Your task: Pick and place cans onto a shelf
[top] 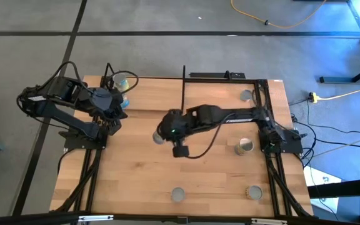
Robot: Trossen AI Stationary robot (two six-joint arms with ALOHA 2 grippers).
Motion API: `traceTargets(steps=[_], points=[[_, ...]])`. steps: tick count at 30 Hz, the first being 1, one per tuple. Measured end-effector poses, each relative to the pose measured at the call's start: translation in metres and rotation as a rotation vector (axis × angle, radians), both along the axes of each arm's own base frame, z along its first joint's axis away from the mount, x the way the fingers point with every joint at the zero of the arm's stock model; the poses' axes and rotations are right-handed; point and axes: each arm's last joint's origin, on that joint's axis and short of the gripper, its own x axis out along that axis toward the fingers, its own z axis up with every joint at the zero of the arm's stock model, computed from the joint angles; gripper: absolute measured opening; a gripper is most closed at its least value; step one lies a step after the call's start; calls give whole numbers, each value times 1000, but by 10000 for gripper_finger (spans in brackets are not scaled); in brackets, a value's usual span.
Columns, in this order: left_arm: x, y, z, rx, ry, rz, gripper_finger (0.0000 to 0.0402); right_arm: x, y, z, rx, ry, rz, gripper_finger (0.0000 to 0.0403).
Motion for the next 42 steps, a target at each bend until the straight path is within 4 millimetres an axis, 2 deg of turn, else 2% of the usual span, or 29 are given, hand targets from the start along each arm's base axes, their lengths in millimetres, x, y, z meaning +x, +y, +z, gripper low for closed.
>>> traceTargets(steps=[5, 10, 20, 42], points=[[0, -1, 0, -14, 2, -13, 0, 21, 5, -34, 36, 51, 34, 0], [-1, 0, -1, -12, 15, -13, 0, 33, 6, -64, 18, 118, 51, 0], [-2, 0, -1, -11, 25, -13, 0, 43, 8, -102, 3, 221, 50, 0], [-2, 0, -2, -11, 28, -12, 0, 42, 8, -112, 5, 274, 24, 17]])
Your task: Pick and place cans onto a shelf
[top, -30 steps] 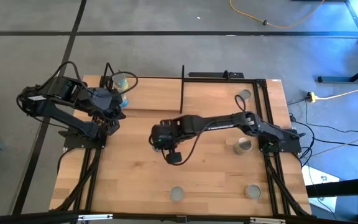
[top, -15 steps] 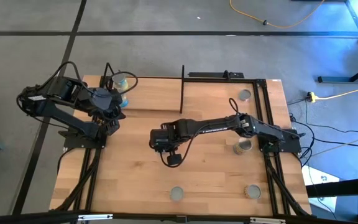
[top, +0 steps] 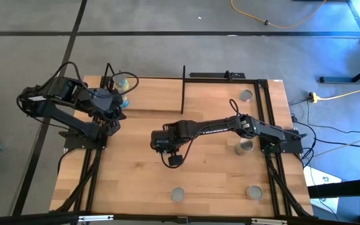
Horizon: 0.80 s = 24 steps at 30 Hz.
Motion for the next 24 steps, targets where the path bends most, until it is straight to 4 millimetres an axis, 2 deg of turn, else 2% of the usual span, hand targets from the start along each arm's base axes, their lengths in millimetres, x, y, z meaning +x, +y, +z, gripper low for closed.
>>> traceTargets(steps=[11, 16, 20, 24], points=[[0, 0, 0, 0, 0, 0, 0, 0, 3, 0, 0, 1, 12, 59], [0, 0, 0, 0, 0, 0, 0, 0, 7, 6, -5, -20, 49, 74], [0, 0, 0, -5, 0, -3, 0, -4, 7, 18, -8, -42, 66, 73], [0, -1, 0, -36, 5, -25, 3, -12, 5, 42, -19, -93, 58, 73]])
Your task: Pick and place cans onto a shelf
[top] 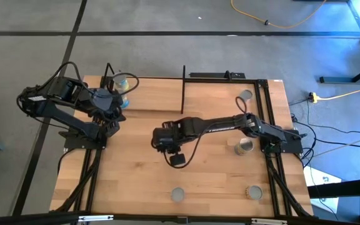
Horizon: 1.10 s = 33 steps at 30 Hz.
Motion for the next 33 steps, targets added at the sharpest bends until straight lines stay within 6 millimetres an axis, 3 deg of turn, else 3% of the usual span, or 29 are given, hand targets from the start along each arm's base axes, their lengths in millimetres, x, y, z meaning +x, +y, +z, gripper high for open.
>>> traceTargets(steps=[8, 14, 23, 33], points=[[0, -1, 0, -9, 1, -16, 50, -31, -9, 61, -102, -119, -106, 73], [17, -3, -2, 184, -3, -222, 60, -73, -18, 114, -107, -187, -173, 73], [72, -18, -16, 427, -5, -581, 60, -147, -30, 184, -68, -310, -195, 73], [137, -48, -71, 457, 202, -770, 57, -221, -43, 228, -38, -401, -202, 73]])
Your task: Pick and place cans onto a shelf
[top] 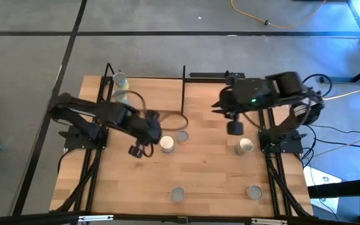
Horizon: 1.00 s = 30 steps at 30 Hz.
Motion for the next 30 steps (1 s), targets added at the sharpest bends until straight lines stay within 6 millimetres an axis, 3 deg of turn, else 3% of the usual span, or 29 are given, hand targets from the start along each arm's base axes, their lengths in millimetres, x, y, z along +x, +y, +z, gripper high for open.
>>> traceTargets(steps=[7, 13, 22, 30], points=[[36, -27, -41, 37, 92, -82, 57, -30, -5, 15, 3, -59, 9, 73], [59, -38, -68, 35, 108, -54, 57, -46, -7, 21, -7, -69, 20, 73], [75, -32, -93, 6, 154, 133, 57, -50, -8, 19, -12, -37, 22, 73], [82, -19, -97, 4, 115, 303, 57, -50, -7, 19, 3, -33, 38, 73]])
